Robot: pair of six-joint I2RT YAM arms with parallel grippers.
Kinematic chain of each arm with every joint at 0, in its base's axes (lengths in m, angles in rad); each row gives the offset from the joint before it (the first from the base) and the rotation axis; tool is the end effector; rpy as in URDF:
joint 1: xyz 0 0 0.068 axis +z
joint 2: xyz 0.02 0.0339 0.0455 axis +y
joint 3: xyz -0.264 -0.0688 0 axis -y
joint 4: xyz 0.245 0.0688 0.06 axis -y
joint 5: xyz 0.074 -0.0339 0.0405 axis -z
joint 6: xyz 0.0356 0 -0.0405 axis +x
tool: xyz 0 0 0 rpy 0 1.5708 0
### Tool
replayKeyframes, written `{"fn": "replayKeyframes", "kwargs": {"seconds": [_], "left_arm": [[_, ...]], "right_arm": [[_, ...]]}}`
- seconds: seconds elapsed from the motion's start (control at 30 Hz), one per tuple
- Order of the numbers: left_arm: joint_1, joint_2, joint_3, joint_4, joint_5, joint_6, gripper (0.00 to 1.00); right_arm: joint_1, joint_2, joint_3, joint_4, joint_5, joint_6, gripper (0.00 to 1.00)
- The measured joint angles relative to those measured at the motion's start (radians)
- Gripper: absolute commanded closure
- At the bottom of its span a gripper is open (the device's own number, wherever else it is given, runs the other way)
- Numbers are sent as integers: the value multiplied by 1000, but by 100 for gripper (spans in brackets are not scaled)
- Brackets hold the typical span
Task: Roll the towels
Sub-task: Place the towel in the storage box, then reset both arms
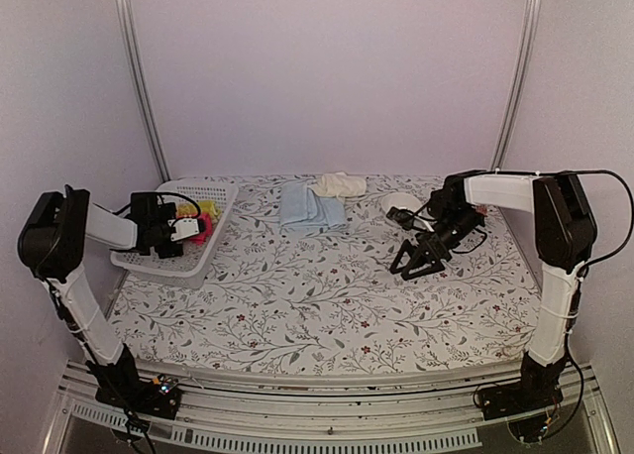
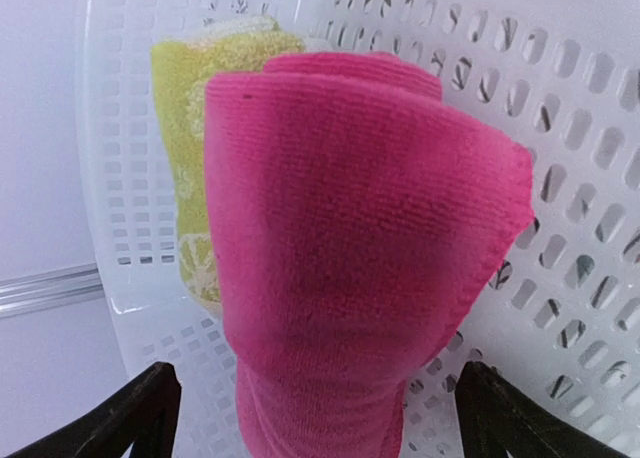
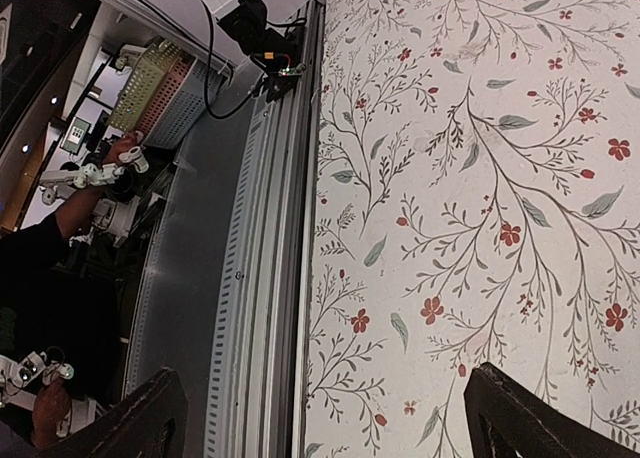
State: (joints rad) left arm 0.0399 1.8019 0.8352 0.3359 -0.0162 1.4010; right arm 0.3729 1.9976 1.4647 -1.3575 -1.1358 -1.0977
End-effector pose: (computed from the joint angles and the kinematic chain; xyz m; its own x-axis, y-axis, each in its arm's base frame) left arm 0.3572 0.0148 0.1383 -0.1518 0.9802 -0.1270 0.5719 0.1919 0.7976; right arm 0.3075 0.1550 0.1965 -0.5024 -0.5993 -0.6232 -0.7361 -0.0818 0.6720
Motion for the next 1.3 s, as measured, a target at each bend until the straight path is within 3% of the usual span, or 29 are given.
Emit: {"fn": "replayKeyframes", "kwargs": {"seconds": [0.2,0.5,0.7,0.87,1.1,1.3], "left_arm": [[-40,-125,-28,-67,-34,-104,2],[-166,-384,-27,-103,-94,-410,1],[-313,-388,77,-228,-130,-685,1],[-328,-346,315,-315,-75,-1006,1],[-378,-323,454,-339,-27,-1127,1],[-445,-364,512,-366,-47,-1192,1]], "right_arm": [[0,-24,0,0,1,-3,1],[-2,-43,-6,59,46,36,1],[-49,-156,-34,297,227,251,1],[-209,-298,-34,564,372,494,1],[-436,-392,39,820,606,745,1],[-449,-455,83,950,749,886,1]]}}
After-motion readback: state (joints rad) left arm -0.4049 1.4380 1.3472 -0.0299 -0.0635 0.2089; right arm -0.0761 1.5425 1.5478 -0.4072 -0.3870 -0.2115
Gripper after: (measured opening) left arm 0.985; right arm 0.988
